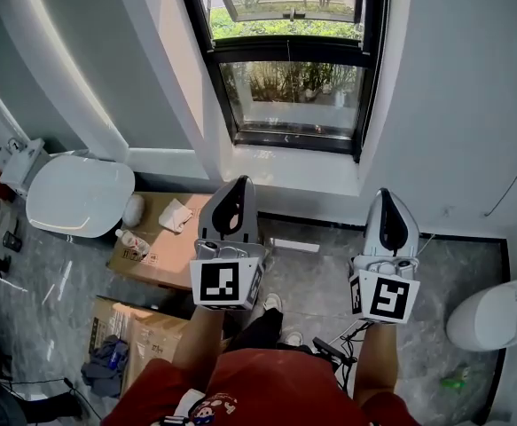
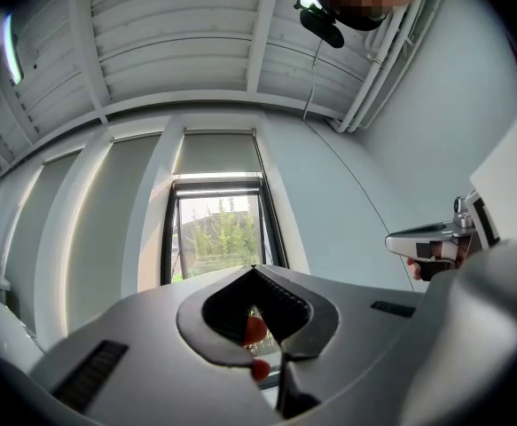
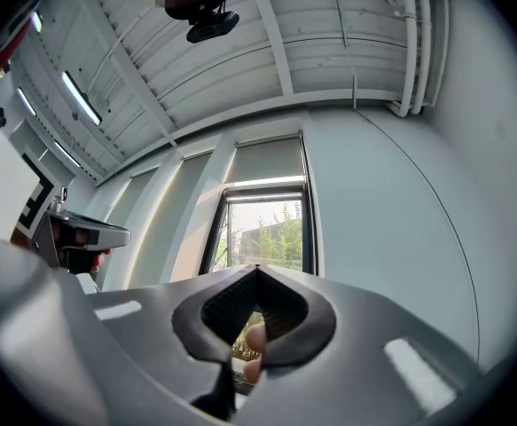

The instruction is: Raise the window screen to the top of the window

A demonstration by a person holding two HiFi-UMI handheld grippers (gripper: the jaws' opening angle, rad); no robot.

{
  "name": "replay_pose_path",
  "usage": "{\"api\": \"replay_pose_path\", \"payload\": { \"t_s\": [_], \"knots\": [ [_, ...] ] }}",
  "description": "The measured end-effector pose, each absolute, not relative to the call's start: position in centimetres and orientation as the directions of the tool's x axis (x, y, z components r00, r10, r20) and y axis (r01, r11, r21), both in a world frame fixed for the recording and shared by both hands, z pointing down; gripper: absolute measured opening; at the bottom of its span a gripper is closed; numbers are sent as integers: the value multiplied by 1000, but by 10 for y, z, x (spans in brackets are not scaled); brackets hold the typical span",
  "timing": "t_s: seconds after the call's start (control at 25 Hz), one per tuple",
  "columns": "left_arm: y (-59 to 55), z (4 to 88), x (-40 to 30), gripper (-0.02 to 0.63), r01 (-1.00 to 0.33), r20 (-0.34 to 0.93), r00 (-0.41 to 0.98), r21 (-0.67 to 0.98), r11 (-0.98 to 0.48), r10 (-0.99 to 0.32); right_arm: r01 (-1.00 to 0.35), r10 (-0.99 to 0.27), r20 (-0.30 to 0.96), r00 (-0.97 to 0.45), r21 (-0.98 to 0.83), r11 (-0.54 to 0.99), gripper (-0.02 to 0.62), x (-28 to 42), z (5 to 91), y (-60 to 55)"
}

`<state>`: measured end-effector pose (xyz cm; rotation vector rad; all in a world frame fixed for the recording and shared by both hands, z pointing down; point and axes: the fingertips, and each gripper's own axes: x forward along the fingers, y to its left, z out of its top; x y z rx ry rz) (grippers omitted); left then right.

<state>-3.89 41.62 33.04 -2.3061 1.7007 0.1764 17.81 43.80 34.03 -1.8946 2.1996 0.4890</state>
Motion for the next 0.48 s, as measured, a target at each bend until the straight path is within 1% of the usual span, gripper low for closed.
{"api": "replay_pose_path", "payload": {
  "t_s": [0.48],
  "knots": [
    [386, 339, -34, 5, -953, -264, 298, -131, -272, -917, -982, -916, -362, -175, 131, 136, 9, 179, 345, 403]
  ]
}}
